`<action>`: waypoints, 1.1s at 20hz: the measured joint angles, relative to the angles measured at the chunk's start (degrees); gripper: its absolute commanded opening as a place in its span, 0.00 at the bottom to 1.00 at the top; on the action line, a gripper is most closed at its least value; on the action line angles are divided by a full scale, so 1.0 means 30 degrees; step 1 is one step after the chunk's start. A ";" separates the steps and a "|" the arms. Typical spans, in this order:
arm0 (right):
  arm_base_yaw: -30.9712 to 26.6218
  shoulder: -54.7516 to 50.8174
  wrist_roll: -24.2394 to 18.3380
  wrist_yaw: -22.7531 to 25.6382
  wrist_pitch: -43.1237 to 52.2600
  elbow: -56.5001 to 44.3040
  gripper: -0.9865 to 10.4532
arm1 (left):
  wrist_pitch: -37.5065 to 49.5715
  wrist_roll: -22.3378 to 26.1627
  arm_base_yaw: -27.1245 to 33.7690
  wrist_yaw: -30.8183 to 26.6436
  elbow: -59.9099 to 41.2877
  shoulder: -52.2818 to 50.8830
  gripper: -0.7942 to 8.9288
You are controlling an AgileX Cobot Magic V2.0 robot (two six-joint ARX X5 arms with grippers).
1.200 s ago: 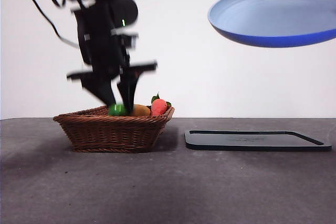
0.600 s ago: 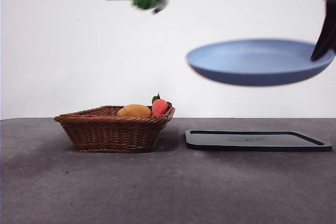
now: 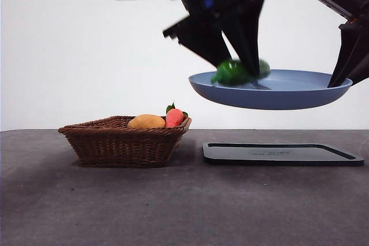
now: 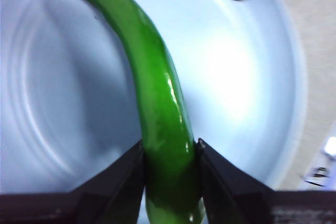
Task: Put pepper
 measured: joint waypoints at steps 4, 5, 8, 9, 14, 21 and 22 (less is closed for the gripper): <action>-0.0015 0.0000 0.0087 0.0233 -0.0503 0.0000 0.09 | 0.0372 0.0335 -0.0233 -0.0656 0.0000 0.0947 0.19; -0.0015 0.0000 0.0102 0.0306 -0.0597 0.0000 0.09 | 0.0364 0.0386 -0.0255 -0.0663 0.0000 0.1217 0.19; -0.0022 0.0007 0.0153 0.0430 -0.0736 0.0000 0.09 | 0.0364 0.0488 -0.0328 -0.0605 0.0000 0.1486 0.23; -0.0022 0.0007 0.0146 0.0430 -0.0743 -0.0007 0.09 | 0.0372 0.0488 -0.0423 -0.0619 0.0000 0.1472 0.26; -0.0015 0.0007 0.0138 0.0211 -0.1144 0.0000 0.09 | 0.0372 0.0495 -0.0576 -0.0605 0.0000 0.1472 0.28; -0.0015 0.0007 0.0138 0.0044 -0.1545 0.0000 0.09 | 0.0255 0.0495 -0.0627 -0.0605 0.0000 0.0663 0.32; -0.0015 0.0007 0.0138 0.0036 -0.1588 0.0000 0.09 | 0.0248 0.0495 -0.0627 -0.0612 0.0000 0.0211 0.32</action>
